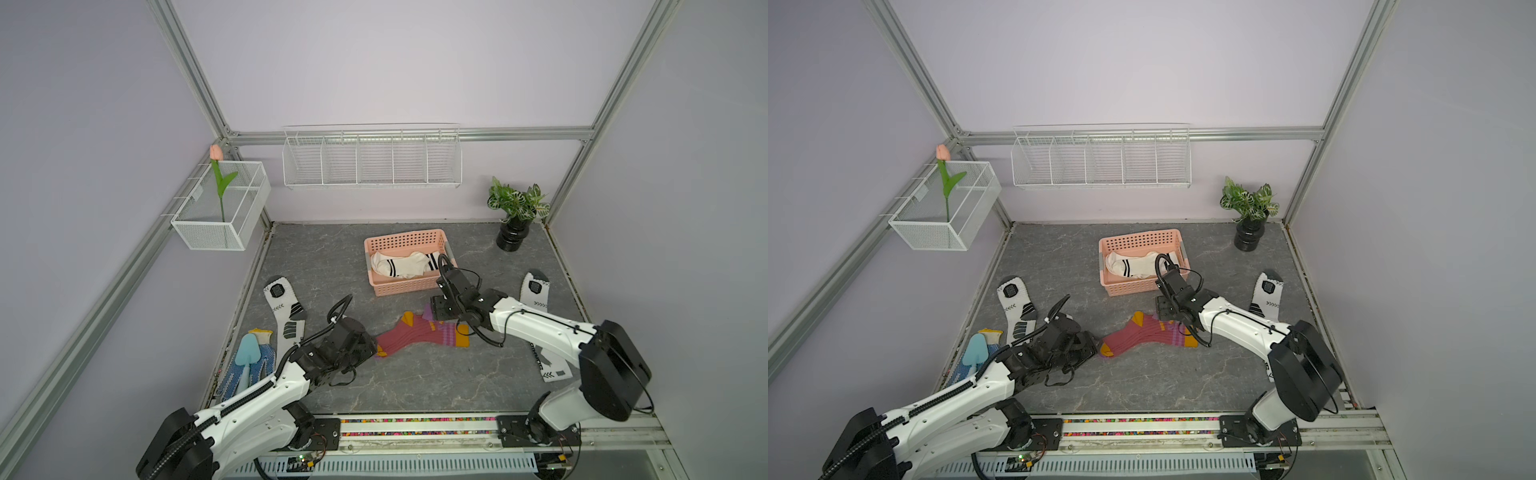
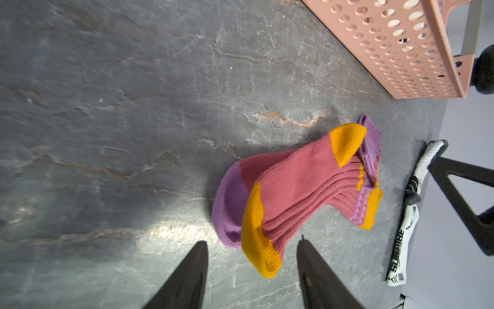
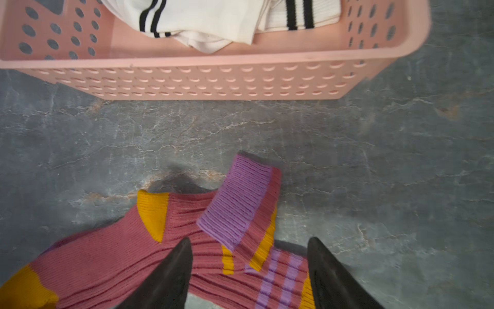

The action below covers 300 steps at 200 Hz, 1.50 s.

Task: Place the socks together as a pair
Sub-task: Adjust the sock to the sock.

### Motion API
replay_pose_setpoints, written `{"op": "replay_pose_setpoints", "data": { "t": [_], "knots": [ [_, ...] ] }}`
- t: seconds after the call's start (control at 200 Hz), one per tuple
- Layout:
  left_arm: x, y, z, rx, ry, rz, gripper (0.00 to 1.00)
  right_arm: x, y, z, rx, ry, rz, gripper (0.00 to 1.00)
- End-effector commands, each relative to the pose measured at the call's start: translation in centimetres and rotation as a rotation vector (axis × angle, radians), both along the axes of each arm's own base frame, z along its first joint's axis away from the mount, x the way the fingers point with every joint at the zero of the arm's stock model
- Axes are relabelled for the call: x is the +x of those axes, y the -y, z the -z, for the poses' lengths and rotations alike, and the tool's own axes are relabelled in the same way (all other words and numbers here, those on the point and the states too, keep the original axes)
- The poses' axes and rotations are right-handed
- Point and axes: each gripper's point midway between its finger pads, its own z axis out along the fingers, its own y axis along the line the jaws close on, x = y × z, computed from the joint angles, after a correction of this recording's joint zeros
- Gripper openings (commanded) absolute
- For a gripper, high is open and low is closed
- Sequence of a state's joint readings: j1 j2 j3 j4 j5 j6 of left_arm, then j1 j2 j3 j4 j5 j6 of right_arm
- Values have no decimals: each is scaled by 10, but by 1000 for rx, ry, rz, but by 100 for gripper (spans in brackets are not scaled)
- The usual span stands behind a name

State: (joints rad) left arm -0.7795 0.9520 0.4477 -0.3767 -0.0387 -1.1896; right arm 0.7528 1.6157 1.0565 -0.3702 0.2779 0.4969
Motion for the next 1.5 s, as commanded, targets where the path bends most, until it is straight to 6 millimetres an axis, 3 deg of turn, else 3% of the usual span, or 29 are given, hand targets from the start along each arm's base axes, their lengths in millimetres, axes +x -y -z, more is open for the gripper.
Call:
{"op": "replay_pose_setpoints", "data": {
  "t": [0.0, 0.205, 0.505, 0.805, 1.11, 1.29, 1.494],
  "knots": [
    [4, 1, 0, -18, -1, -46, 52, 10, -6, 14, -75, -5, 1, 67],
    [6, 9, 3, -23, -13, -33, 48, 20, -23, 34, -125, -27, 3, 60],
    [7, 10, 13, -1, -25, -26, 44, 24, -20, 58, -231, -60, 47, 57],
    [10, 13, 21, 34, -41, -10, 37, 18, 2, 63, -310, -70, 99, 47],
    [12, 12, 27, 73, -52, -5, 17, 13, 13, 45, -254, -43, 136, 42],
    [12, 6, 29, 99, -48, -15, 11, 6, 32, 37, -203, -38, 173, 38],
    [12, 6, 30, 110, -48, -9, 9, -15, 64, 41, -173, -67, 224, 36]
  ]
}}
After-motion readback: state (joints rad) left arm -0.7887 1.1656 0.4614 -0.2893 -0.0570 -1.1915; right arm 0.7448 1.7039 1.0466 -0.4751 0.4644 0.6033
